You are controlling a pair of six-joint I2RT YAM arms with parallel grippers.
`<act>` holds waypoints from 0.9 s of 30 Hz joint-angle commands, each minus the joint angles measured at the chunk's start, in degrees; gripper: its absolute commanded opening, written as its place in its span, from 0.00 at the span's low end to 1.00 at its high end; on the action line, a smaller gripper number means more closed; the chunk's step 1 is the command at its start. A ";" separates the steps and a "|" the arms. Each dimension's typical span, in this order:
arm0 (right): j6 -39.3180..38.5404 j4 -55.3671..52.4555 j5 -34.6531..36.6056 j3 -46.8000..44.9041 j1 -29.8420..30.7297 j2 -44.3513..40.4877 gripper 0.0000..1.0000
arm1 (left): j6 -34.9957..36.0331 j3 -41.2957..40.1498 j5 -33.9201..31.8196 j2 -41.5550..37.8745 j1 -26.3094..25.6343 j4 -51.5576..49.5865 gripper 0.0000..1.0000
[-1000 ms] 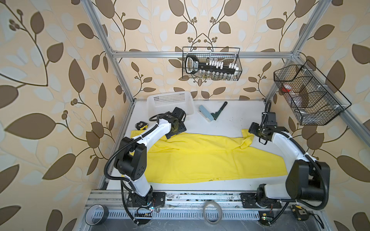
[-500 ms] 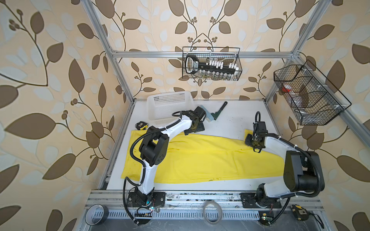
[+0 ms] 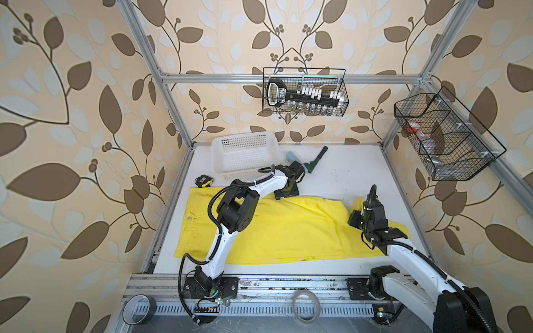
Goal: Fold and stack the trousers
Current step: Smooth out the trousers at the center of the table.
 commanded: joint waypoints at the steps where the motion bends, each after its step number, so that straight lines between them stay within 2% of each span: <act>1: 2.01 3.21 1.75 -1.87 0.80 -3.01 0.04 | -0.15 -0.76 1.16 -0.15 -0.17 -1.05 0.59; 5: 2.94 3.95 1.98 -4.05 0.98 -4.46 0.04 | 0.47 -1.75 1.36 -0.01 -0.22 -1.21 0.39; 7: 3.11 3.96 2.27 -4.45 0.92 -4.82 0.04 | 0.54 -1.61 0.93 -0.53 -0.17 -1.20 0.24; 10: 2.86 3.27 3.09 -3.92 0.92 -5.81 0.04 | 1.28 -0.98 -1.51 -2.55 -0.10 -2.11 0.05; 11: 2.60 3.02 3.50 -3.56 0.95 -6.54 0.04 | 1.64 -0.59 -2.40 -3.21 0.01 -2.61 0.02; 16: 1.84 3.03 6.56 -2.13 0.72 -10.14 0.05 | 3.05 1.25 -4.41 -5.63 0.51 -4.19 0.00; 20: 1.01 4.19 9.91 0.37 -0.70 -9.69 0.05 | 4.38 3.63 -6.27 -7.54 0.55 -5.22 0.00; 27: -1.82 10.11 11.81 8.45 -4.02 -1.62 0.09 | 5.40 7.80 -8.78 -7.03 1.83 -5.42 0.00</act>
